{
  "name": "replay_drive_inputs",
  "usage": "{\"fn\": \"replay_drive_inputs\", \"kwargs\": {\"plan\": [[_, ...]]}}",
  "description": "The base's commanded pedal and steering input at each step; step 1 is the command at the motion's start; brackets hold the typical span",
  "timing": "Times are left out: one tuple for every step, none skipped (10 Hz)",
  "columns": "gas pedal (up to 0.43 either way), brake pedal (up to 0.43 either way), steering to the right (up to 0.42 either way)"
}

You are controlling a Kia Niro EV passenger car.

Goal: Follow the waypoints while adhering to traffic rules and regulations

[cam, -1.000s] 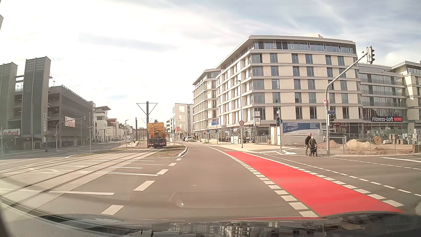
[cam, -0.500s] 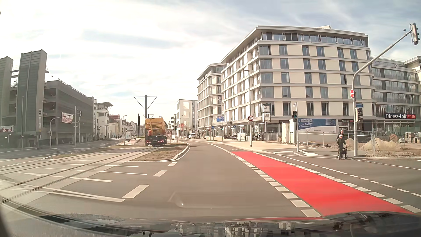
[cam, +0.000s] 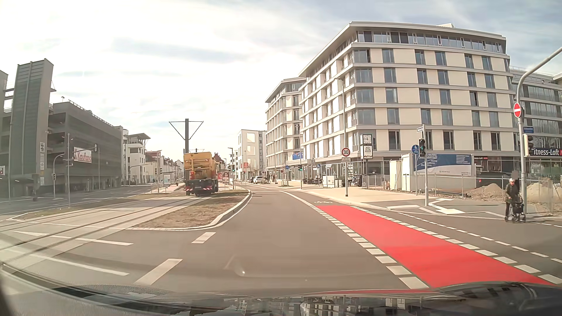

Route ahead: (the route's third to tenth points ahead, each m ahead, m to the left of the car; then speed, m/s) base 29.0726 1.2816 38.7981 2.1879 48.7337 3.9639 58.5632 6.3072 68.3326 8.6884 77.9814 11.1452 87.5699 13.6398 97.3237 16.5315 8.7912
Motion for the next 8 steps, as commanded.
{"fn": "replay_drive_inputs", "kwargs": {"plan": [[0.150,0.000,-0.019],[0.138,0.000,-0.019],[0.138,0.000,-0.019],[0.138,0.000,-0.019],[0.138,0.000,-0.019],[0.138,0.000,-0.018],[0.138,0.000,-0.018],[0.150,0.000,-0.018]]}}
